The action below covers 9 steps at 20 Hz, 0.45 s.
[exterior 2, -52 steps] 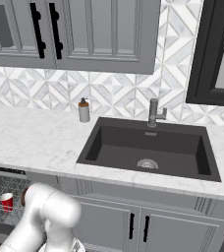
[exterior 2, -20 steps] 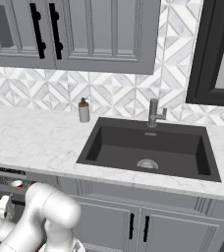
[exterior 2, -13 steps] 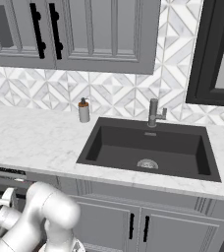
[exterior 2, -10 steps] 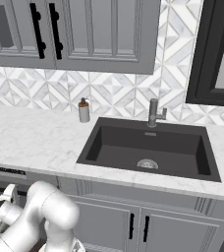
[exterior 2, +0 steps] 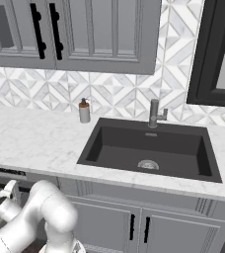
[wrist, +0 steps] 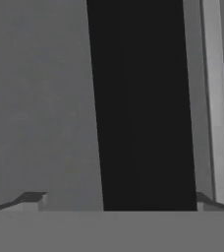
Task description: Pick up the cup and bowl from the counter, place them in the dishwasher, and close the dishwasher door.
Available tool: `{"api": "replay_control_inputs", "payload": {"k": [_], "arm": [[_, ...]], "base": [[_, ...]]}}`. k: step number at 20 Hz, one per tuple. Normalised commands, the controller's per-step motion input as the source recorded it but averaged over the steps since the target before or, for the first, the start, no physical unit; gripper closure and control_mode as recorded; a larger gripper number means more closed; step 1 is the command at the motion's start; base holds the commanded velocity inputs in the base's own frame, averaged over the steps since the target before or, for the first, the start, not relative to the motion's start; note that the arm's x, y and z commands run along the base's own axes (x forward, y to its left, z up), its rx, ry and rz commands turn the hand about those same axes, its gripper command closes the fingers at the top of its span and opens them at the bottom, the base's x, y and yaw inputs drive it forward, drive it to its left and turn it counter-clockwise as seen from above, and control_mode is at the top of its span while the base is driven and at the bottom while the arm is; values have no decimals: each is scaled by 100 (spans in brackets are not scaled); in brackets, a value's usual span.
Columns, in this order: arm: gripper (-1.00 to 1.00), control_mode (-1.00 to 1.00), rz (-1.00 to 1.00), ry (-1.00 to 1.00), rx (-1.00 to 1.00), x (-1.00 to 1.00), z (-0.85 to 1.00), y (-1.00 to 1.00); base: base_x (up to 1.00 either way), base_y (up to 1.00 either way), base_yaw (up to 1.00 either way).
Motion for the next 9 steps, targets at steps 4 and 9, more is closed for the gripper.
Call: {"api": "replay_control_inputs", "payload": {"k": [4, 9], "arm": [[-100, -100, 0, -5, 0, 65, -5, -20], [-100, -100, 0, 0, 0, 40, 0, -15]], "base": [[0, 0, 0], [0, 0, 0]]}}
